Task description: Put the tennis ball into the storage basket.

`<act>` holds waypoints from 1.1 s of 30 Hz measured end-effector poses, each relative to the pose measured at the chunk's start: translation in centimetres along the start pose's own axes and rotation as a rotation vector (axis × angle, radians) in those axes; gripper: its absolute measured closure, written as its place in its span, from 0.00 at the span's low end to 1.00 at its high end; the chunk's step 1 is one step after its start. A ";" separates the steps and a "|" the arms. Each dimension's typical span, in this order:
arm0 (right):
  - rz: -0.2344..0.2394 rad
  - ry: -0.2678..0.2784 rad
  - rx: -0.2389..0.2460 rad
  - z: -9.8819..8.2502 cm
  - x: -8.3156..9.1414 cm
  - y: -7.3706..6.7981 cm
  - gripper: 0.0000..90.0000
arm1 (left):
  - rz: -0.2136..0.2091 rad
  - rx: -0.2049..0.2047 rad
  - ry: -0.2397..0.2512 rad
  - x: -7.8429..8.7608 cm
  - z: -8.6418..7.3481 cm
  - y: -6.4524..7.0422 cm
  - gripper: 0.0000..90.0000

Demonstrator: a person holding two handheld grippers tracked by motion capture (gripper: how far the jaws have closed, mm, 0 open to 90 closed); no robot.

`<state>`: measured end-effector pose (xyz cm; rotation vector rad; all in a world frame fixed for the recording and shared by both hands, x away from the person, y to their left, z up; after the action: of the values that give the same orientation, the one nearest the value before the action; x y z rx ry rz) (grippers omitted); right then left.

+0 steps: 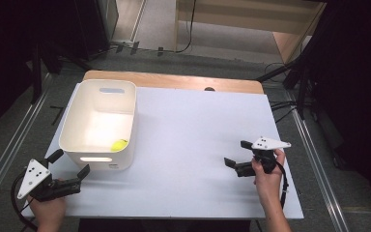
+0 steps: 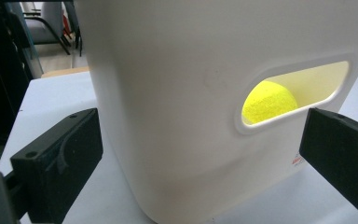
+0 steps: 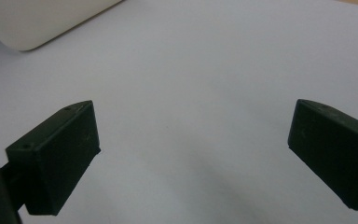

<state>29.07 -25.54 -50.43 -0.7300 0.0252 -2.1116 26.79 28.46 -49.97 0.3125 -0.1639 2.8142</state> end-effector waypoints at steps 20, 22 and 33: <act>-0.077 0.110 -0.058 -4.3 4.3 1.6 0.01 | -0.001 0.000 0.005 0.0 0.0 0.0 0.00; -0.078 0.121 -0.071 -4.7 4.6 1.6 0.01 | 0.000 0.000 0.005 0.0 0.0 0.1 0.00; -0.094 0.202 -0.095 -6.3 6.0 1.9 0.01 | -0.003 -0.001 0.005 -0.1 0.0 0.1 0.00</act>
<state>24.65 -32.76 -53.22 -0.5796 0.2065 -2.2797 26.82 28.39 -50.00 0.3053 -0.1634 2.8114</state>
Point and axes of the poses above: each handheld gripper's, and its own axes: x roughly backward along the jaws, z roughly out of its top, y roughly to its right, the point moved 5 cm from there along -x, roughly forward along the jaws, and after that the axes turned 13 degrees about z, right-handed, at the moved point
